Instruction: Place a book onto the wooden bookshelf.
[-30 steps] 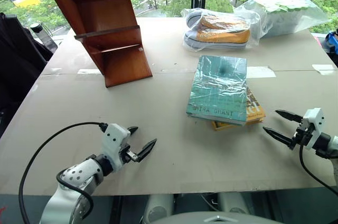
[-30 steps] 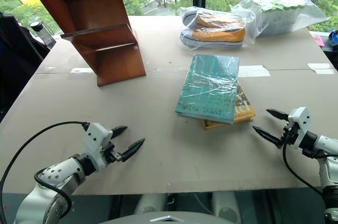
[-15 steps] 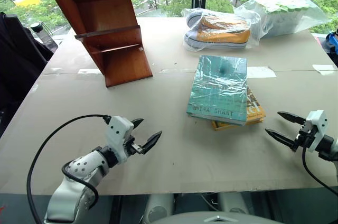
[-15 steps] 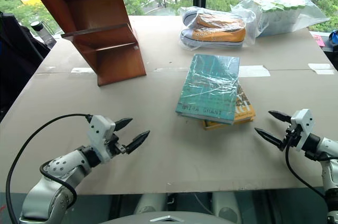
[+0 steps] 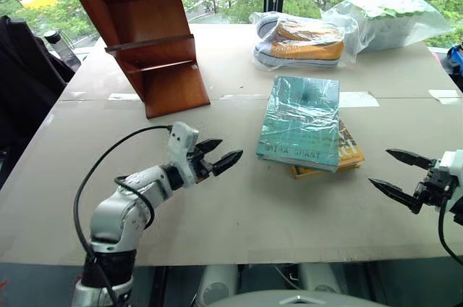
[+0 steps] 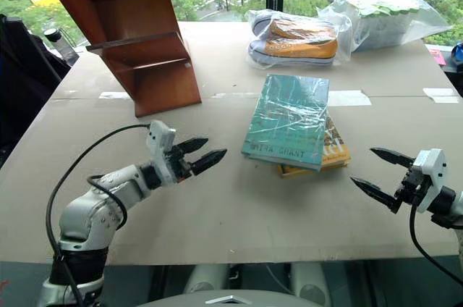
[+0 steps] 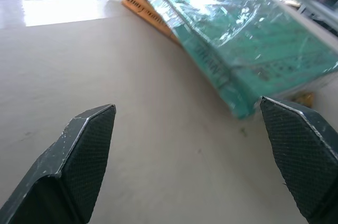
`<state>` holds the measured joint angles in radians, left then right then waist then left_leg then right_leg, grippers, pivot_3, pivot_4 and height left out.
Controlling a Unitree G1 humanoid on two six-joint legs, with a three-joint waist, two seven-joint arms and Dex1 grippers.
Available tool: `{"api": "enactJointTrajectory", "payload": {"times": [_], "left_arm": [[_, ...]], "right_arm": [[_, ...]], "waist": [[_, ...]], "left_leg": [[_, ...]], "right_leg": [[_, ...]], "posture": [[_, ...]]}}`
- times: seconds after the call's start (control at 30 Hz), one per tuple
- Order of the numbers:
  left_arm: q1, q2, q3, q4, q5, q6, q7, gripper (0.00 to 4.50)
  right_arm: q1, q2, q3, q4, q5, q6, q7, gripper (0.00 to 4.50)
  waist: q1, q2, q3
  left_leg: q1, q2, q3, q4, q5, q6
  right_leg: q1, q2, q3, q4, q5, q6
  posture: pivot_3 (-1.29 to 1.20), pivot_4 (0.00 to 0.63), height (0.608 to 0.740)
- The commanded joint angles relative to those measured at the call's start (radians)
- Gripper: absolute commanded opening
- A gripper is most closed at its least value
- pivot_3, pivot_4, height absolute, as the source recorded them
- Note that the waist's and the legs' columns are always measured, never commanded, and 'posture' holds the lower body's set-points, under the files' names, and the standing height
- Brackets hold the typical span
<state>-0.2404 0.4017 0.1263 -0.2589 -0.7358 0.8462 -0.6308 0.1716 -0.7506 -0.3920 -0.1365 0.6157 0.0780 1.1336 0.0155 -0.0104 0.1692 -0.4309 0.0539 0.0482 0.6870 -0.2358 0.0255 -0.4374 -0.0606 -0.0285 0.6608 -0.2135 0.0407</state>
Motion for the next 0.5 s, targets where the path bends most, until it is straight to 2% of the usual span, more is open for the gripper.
{"api": "enactJointTrajectory", "payload": {"times": [0.03, 0.1, 0.2, 0.5], "left_arm": [[-0.108, -0.028, 0.037, 0.085, -0.163, 0.196, 0.019, 4.48], [-0.170, -0.040, 0.028, 0.160, -0.191, 0.275, 0.026, 4.48], [-0.254, -0.070, 0.013, 0.290, -0.161, 0.327, 0.066, 4.48], [-0.399, -0.187, 0.082, 0.557, -0.177, 0.443, 0.128, 4.48]], "right_arm": [[0.014, -0.024, -0.062, -0.157, 0.099, 0.086, -0.036, 4.50], [0.022, -0.031, -0.081, -0.212, 0.132, 0.125, -0.049, 4.50], [0.042, -0.038, -0.112, -0.264, 0.160, 0.163, -0.060, 4.50], [0.104, -0.022, -0.170, -0.319, 0.185, 0.194, -0.063, 4.50]], "waist": [[-0.005, -0.002, 0.000], [-0.006, -0.002, 0.001], [-0.001, -0.004, 0.001], [0.000, -0.008, 0.003]], "left_leg": [[0.000, 0.000, 0.000, 0.000, 0.000, 0.000], [0.000, 0.000, 0.000, 0.000, 0.000, 0.000], [0.000, 0.000, -0.001, 0.000, 0.000, 0.000], [0.001, 0.000, -0.002, 0.000, 0.000, 0.000]], "right_leg": [[0.000, 0.001, 0.000, 0.000, 0.000, 0.000], [0.000, 0.001, 0.001, 0.000, 0.000, 0.000], [0.000, 0.002, 0.000, 0.000, 0.000, 0.000], [0.002, 0.002, 0.000, 0.000, 0.000, 0.000]], "posture": [[0.00, 0.150, 0.693], [0.00, 0.150, 0.693], [0.00, 0.150, 0.693], [0.00, 0.150, 0.693]]}}
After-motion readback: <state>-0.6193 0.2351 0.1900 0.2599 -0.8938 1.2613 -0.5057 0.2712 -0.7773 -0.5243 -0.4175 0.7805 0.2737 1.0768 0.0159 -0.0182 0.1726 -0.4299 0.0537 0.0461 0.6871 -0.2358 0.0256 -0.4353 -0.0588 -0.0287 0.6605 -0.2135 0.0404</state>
